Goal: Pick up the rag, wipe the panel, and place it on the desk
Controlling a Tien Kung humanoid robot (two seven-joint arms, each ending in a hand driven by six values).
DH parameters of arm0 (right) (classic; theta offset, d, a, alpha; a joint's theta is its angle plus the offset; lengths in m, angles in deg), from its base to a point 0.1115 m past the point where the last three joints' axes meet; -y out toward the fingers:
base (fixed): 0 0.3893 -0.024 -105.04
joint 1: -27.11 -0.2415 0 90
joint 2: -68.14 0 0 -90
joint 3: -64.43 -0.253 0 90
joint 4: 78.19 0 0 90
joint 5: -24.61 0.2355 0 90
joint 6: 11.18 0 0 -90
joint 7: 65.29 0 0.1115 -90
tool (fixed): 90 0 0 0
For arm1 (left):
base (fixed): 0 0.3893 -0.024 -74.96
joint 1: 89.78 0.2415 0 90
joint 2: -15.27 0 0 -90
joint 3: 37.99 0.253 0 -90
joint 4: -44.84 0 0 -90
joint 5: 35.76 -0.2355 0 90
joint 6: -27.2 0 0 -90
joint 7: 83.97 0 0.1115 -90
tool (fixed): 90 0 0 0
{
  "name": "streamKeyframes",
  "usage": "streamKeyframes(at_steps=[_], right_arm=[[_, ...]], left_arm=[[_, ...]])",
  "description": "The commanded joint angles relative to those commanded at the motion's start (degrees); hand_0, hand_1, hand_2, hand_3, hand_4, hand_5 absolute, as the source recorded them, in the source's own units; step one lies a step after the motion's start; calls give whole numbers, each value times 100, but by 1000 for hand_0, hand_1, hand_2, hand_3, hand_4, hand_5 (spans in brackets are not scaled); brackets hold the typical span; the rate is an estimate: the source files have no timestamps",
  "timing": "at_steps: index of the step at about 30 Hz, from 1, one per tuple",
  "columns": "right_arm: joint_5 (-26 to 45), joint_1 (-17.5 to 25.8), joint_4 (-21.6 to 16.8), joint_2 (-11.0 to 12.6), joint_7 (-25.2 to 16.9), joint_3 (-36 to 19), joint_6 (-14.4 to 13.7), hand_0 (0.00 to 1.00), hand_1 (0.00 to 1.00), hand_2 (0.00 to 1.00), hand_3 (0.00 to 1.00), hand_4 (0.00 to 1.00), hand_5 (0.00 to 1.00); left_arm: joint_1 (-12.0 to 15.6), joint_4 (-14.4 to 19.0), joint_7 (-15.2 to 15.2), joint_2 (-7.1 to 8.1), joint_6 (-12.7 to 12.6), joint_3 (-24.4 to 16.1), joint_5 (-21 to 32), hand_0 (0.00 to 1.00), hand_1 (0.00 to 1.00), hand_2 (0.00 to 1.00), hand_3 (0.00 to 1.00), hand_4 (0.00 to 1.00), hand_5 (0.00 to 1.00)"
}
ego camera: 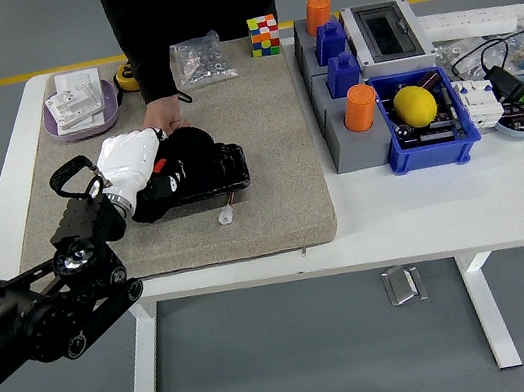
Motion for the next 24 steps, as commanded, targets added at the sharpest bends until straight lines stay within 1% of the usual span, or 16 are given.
streamKeyframes(at_steps=[11, 15, 24], right_arm=[[11, -20, 0, 32, 4, 11, 6, 759, 705, 716, 593, 923, 577], [17, -24, 0, 35, 5, 21, 8, 759, 705, 716, 593, 923, 577], [32, -31, 0, 45, 7, 44, 17, 759, 705, 716, 593, 923, 577]], left_arm=[[-71, 290, -35, -68, 40, 225, 22, 217, 119, 455, 393, 461, 2], [-89, 349, -46, -102, 52, 307, 44, 217, 119, 455, 393, 461, 2], [-132, 599, -75, -118, 81, 456, 14, 218, 118, 454, 393, 463, 2]])
